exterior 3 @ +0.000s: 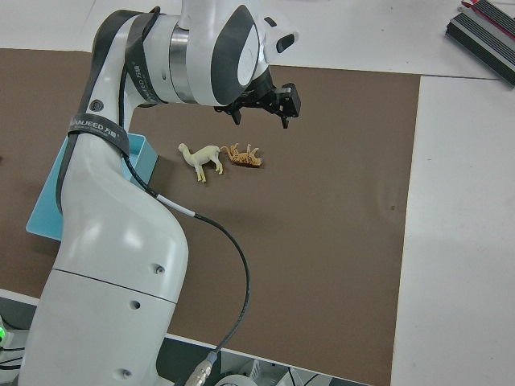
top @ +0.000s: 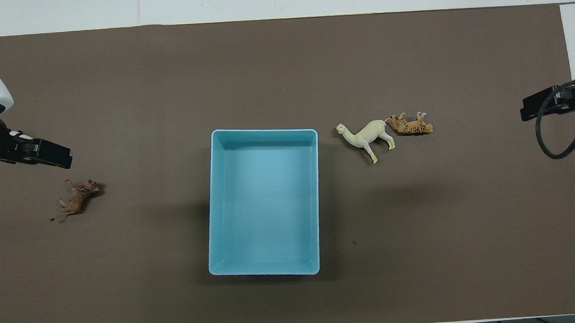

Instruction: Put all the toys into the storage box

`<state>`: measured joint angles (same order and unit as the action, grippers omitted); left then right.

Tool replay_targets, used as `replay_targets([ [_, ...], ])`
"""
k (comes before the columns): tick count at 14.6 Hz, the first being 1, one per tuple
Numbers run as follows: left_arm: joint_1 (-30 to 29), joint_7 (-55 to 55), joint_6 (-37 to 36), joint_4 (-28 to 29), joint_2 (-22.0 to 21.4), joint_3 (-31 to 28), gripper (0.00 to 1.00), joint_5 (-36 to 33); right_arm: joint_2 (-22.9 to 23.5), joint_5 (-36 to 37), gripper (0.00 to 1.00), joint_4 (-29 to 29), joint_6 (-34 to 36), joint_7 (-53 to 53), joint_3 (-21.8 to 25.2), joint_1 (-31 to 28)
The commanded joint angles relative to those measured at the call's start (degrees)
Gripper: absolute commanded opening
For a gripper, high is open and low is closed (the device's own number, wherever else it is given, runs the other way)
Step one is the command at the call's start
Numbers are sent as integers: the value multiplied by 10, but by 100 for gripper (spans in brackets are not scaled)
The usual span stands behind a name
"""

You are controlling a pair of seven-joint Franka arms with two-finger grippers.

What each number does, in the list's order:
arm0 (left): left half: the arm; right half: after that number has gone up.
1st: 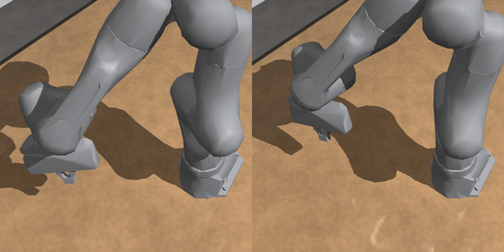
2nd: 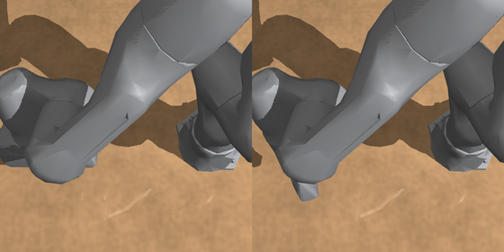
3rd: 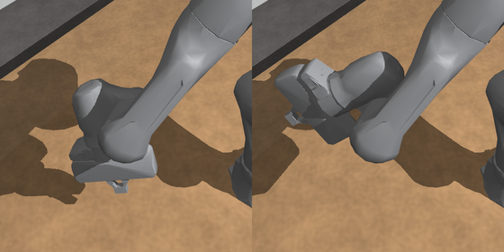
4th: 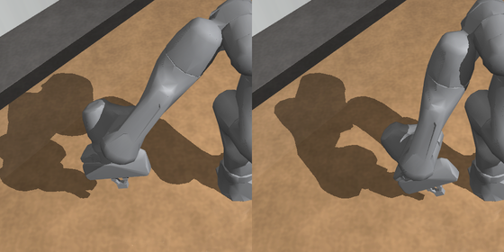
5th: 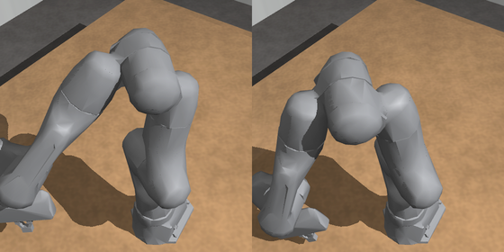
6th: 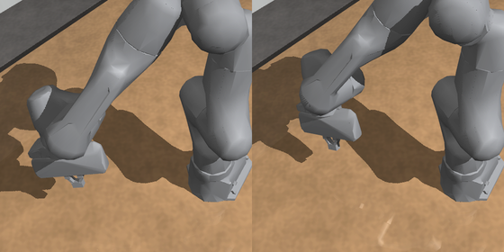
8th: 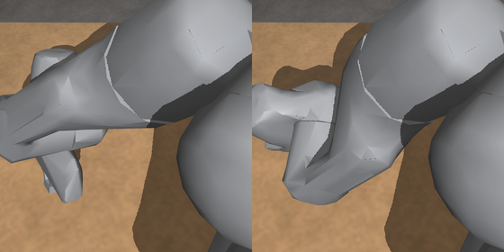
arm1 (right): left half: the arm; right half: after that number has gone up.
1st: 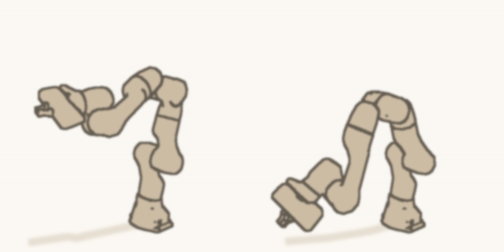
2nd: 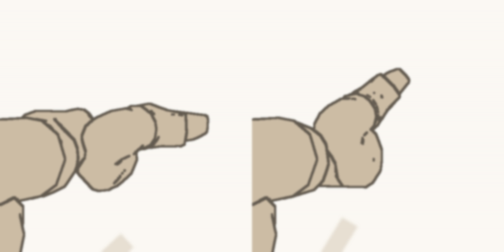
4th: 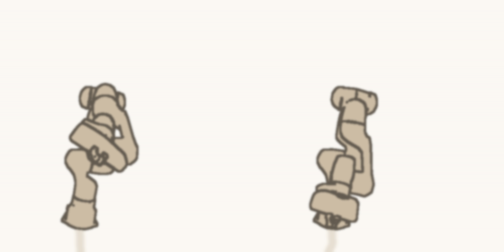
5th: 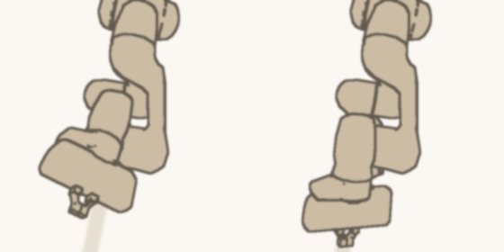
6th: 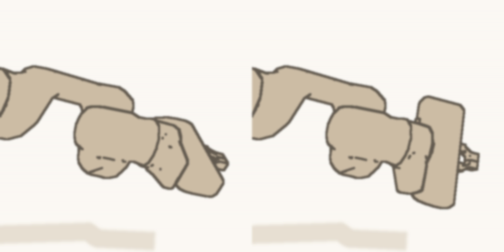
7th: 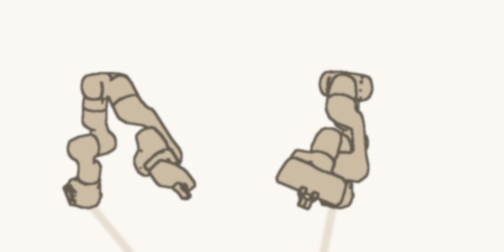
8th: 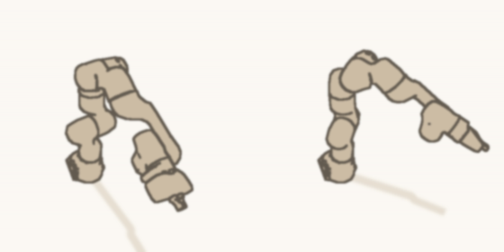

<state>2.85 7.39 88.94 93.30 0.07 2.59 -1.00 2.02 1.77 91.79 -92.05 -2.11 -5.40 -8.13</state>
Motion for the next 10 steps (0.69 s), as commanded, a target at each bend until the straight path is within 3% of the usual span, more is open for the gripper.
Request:
replay_targets([
  [1, 12, -2, 4, 4, -4, -11, 100, 8, -13, -6, 100, 13, 7, -13, -3, -8],
  [10, 15, -2, -9, 3, -3, -21, 100, 2, -12, -5, 100, 12, 6, -13, -3, -33],
])
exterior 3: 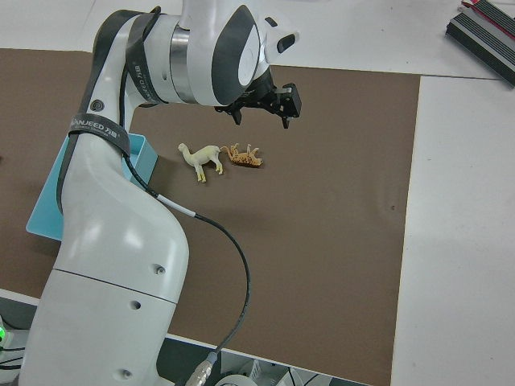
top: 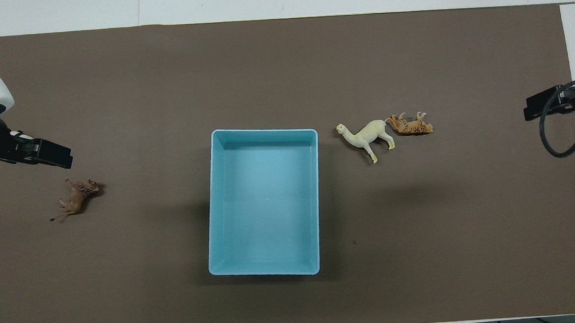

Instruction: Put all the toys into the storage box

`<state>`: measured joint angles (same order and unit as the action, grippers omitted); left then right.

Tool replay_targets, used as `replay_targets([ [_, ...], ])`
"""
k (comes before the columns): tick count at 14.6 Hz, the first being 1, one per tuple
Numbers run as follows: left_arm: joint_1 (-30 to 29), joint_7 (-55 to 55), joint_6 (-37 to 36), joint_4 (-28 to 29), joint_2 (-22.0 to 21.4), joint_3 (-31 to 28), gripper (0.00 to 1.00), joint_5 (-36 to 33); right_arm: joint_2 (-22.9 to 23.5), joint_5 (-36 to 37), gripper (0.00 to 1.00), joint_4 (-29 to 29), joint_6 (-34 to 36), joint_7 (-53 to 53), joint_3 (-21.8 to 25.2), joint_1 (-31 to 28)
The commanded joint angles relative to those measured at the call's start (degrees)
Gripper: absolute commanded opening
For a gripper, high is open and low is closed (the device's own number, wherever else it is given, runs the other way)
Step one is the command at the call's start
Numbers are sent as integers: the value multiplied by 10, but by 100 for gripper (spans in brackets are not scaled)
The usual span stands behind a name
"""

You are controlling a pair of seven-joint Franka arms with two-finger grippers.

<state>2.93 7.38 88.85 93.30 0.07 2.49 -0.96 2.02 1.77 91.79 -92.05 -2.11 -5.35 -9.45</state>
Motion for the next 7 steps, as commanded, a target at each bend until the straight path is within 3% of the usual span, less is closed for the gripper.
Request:
replay_targets([
  [1, 14, -2, -6, 3, -4, -22, 100, 2, -12, -5, 100, 12, 6, -12, -4, -23],
  [4, 4, 11, 29, 37, -24, -21, 100, -5, -12, -5, 100, 14, 1, -11, -4, -24],
  [7, -26, 52, 130, 138, -58, -21, 100, -6, -28, -5, 100, 49, -33, -11, -8, 10],
])
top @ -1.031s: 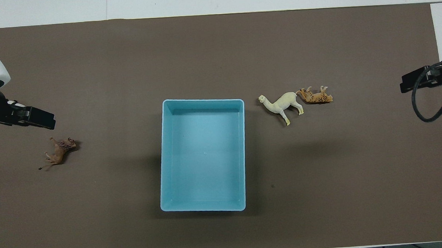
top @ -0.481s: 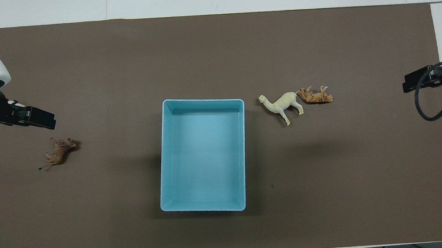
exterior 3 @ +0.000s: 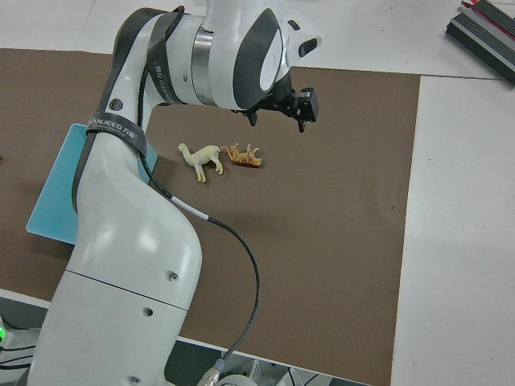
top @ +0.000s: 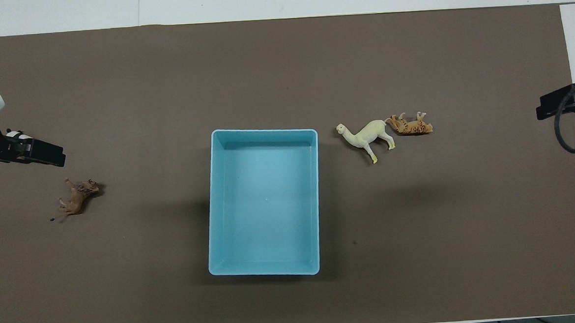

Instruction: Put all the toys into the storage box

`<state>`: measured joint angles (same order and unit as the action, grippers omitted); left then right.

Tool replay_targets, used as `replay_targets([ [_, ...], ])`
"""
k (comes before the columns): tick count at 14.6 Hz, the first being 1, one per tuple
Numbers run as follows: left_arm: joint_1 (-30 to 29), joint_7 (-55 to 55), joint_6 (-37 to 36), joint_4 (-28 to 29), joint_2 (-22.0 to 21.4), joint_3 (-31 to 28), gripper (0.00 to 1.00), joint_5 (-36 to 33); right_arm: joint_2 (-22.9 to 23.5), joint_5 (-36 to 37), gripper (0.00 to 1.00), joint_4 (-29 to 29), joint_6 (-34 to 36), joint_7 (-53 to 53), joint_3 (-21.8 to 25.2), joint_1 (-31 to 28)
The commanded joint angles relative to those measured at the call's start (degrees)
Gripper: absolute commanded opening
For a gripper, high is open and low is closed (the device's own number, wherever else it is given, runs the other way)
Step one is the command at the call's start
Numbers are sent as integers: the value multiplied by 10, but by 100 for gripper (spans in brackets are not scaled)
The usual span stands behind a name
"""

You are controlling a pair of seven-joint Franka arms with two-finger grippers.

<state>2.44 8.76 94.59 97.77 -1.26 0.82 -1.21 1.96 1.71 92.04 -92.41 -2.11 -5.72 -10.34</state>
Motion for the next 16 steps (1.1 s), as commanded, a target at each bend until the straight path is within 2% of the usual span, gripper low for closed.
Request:
replay_targets([
  [1, -33, 66, 110, 133, -53, -5, 100, -4, -41, -5, 100, 75, -56, -11, -4, 36],
  [3, -43, 94, 181, 212, -67, -6, 100, -5, -58, -5, 100, 131, -129, -11, -5, 51],
  [5, -44, 118, 226, 259, -64, -5, 100, -26, -40, -7, 100, 140, -179, 24, -5, 80],
  [7, -46, 145, 264, 304, -61, -6, 100, -47, 1, -10, 100, 130, -216, 84, -6, 112],
  [9, -66, 205, 316, 351, -59, -6, 100, -65, 59, -20, 100, 97, -253, 153, -5, 142],
  [11, -100, 217, 395, 397, -52, -5, 100, -66, 115, -20, 100, 57, -277, 191, -5, 165],
  [14, -108, 221, 441, 400, -16, -6, 100, -65, 146, -17, 100, 52, -284, 193, -5, 191],
  [16, -110, 220, 459, 401, -7, -5, 100, -66, 139, -17, 100, 94, -278, 190, -5, 200],
])
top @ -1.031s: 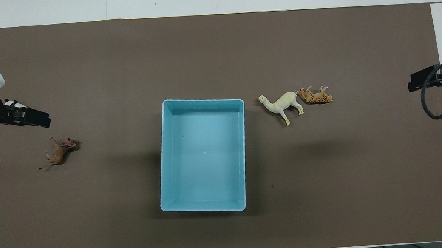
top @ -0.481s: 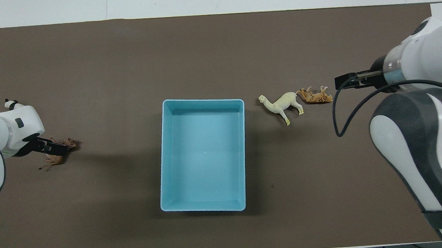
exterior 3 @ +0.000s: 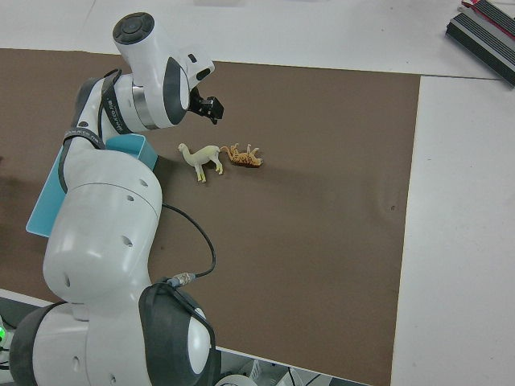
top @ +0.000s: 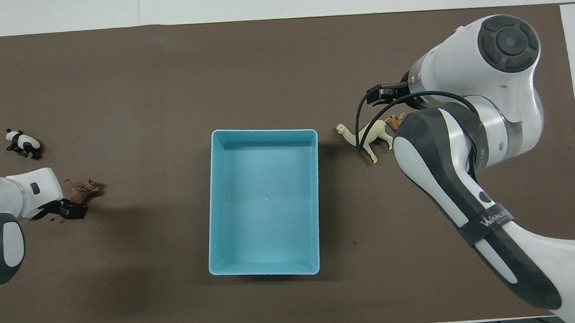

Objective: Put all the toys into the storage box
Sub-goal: 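Grasp the brown horse with the left gripper while the right gripper reaches the llama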

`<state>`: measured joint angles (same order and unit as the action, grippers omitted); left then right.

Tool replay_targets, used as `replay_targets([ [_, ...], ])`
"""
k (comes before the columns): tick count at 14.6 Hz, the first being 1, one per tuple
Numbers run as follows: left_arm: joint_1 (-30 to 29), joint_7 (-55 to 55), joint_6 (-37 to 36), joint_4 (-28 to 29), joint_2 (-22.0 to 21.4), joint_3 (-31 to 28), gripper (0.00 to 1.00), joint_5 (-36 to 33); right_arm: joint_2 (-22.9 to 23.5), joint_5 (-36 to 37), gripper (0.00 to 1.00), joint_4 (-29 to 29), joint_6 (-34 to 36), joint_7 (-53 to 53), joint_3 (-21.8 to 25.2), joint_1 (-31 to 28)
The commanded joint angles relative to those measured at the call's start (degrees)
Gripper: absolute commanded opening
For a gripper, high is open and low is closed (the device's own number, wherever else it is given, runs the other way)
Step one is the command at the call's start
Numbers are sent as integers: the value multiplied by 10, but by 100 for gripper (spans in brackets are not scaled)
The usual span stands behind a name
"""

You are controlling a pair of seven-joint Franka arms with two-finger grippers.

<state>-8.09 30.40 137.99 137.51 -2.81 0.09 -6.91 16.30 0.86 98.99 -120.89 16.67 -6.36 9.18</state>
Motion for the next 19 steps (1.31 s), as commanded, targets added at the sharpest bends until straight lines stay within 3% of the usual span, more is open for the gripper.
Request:
replay_targets([
  [1, -4, 3, 27, 4, 17, 3, 100, -8, -20, -8, 100, 66, 0, -5, 1, -1],
  [3, -4, 1, 42, 4, 24, 3, 100, -9, -42, -9, 100, 118, -8, -46, 1, -3],
  [8, -6, -2, 71, 5, 46, 2, 100, -8, -55, -9, 100, 158, -31, -86, 2, -7],
  [14, -18, -2, 97, 7, 73, 2, 100, -8, -50, -9, 100, 207, -111, -123, 2, -16],
  [15, -18, -2, 96, 6, 72, 2, 92, -8, -41, -8, 100, 208, -119, -123, 1, -15],
  [17, -14, -12, 90, 3, 73, 2, 33, -8, -30, -8, 100, 209, -137, -124, 1, -9],
  [19, -6, -38, 75, -6, 74, 3, 20, -8, -27, -7, 100, 215, -147, -157, 1, -9],
])
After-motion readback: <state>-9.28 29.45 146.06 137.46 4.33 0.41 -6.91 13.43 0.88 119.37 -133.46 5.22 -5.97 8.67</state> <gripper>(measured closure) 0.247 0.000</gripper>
